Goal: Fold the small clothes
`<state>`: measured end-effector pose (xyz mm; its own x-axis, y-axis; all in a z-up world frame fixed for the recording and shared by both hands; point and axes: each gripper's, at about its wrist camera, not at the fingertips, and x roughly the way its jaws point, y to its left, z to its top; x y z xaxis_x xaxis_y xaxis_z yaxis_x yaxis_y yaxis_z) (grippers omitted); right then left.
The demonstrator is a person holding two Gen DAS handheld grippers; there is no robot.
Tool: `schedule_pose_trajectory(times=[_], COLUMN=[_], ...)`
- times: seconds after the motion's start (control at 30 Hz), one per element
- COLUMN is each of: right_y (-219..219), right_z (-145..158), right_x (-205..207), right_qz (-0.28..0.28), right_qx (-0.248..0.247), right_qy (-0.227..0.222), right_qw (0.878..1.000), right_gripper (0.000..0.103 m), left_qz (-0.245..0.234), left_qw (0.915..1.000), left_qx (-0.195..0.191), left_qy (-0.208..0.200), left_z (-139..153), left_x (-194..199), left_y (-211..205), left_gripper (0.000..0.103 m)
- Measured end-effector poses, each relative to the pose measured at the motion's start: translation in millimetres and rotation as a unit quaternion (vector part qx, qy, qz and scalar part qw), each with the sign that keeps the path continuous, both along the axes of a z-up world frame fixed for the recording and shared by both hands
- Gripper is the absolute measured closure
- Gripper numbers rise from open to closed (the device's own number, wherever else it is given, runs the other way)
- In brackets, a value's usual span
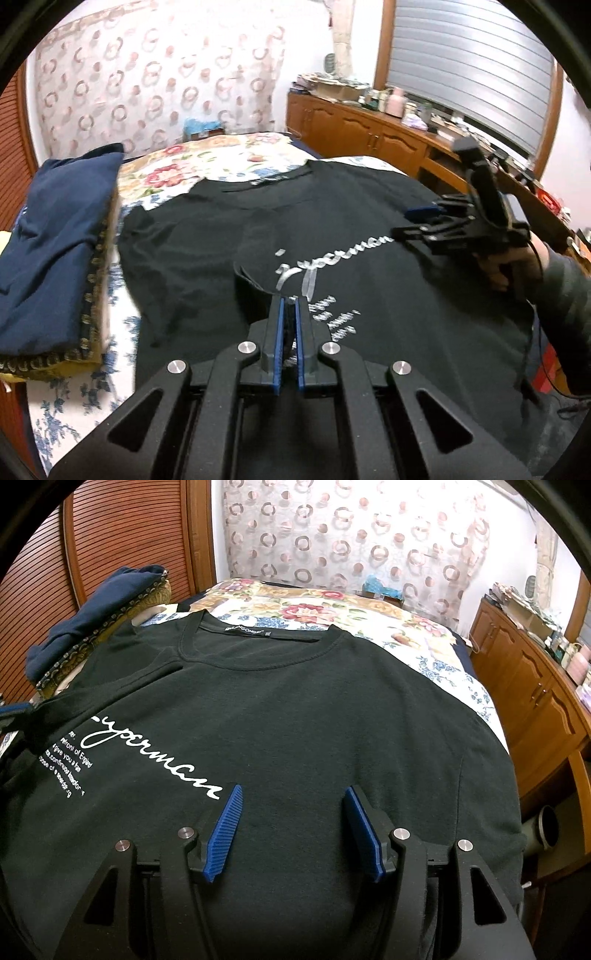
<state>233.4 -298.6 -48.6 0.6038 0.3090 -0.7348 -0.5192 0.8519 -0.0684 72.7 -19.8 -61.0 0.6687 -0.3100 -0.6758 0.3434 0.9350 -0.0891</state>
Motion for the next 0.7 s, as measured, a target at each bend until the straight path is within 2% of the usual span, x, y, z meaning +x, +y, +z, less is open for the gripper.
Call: schedule_pose_trajectory(times=[0.4, 0.7], right_y=[-0.8, -1.2], right_z=[-0.1, -0.2], right_x=[0.1, 0.1], right_qz=[0.001, 0.001], right_qx=[0.0, 0.001], right_qy=[0.0, -0.002], right_qw=[1.0, 1.0], right_gripper=[0.043, 0.042], left_qz=[-0.024, -0.021], left_qw=[0.9994, 0.9992], left_qx=[-0.001, 0.0], left_qy=[0.027, 0.035], left_z=[-16.9, -23.5], left_x=[-12.8, -18.1], left_y=[-18.7, -21.3], left_gripper=[0.097, 0.096])
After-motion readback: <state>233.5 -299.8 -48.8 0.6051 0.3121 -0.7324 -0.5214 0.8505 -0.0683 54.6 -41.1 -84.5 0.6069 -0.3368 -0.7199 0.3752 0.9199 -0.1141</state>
